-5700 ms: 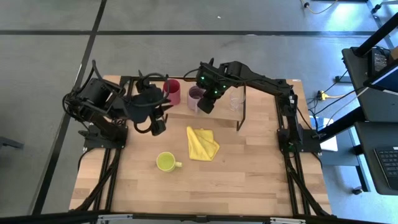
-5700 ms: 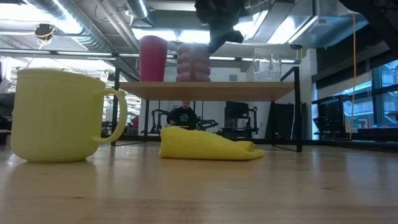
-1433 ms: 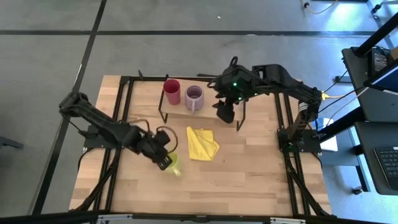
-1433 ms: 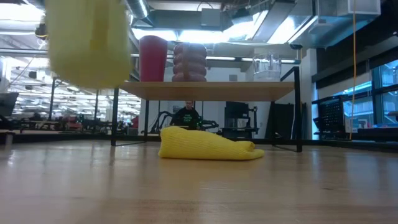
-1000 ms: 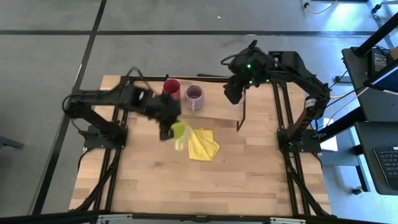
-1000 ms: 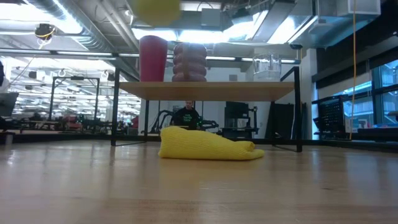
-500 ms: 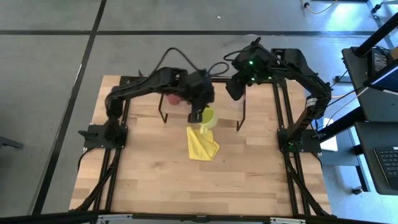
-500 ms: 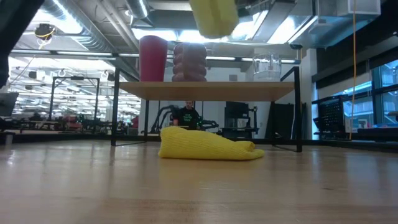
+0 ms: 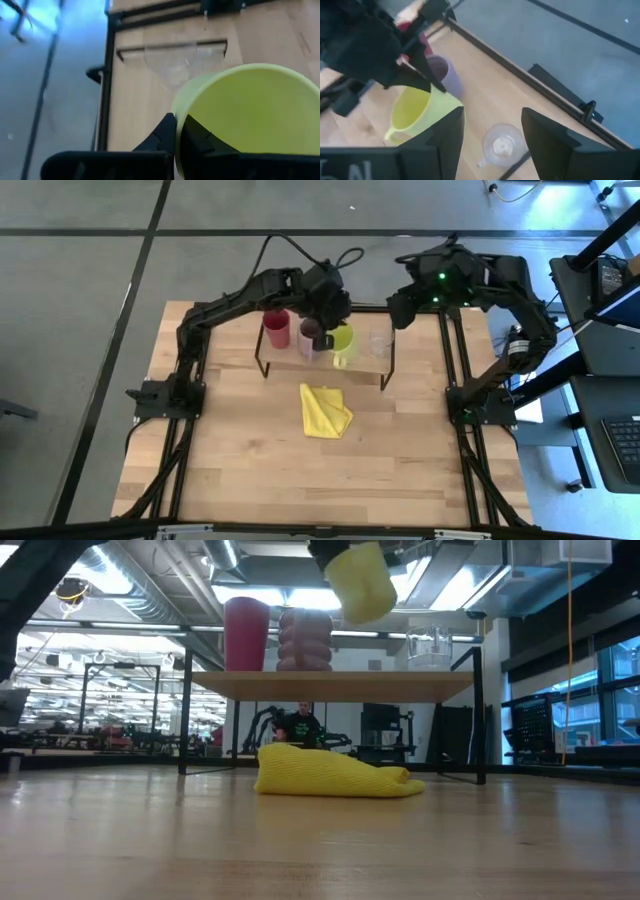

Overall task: Stack small to large cups/mugs on shelf
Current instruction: Put the yellow mug near the purple mug on the shelf

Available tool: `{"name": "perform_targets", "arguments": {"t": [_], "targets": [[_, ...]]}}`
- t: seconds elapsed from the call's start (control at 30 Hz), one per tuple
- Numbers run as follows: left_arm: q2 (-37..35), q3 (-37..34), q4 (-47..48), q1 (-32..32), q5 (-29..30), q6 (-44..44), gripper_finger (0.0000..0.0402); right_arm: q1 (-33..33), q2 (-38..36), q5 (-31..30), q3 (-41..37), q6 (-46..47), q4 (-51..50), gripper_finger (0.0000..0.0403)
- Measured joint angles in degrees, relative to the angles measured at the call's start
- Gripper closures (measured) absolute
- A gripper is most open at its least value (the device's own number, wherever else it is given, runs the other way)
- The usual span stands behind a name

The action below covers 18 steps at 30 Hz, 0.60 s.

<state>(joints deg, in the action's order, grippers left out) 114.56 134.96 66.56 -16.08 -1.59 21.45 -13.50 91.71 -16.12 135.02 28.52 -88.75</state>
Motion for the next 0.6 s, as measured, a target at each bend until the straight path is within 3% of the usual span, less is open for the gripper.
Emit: {"name": "perform_targets", "arguments": {"t": [0.23,0.6], "targets": [[3.07,0.08,-4.51,-0.75,2.26,1.31,0.0399,1.83,1.72,0.24,-1.08,0.99,-0.16,0.0203],[6.79,-0.02,-2.68,-1.70,3.76,1.66,0.0399,1.80,2.15,0.71,-1.09,-0.07,-0.97,0.0203]]}}
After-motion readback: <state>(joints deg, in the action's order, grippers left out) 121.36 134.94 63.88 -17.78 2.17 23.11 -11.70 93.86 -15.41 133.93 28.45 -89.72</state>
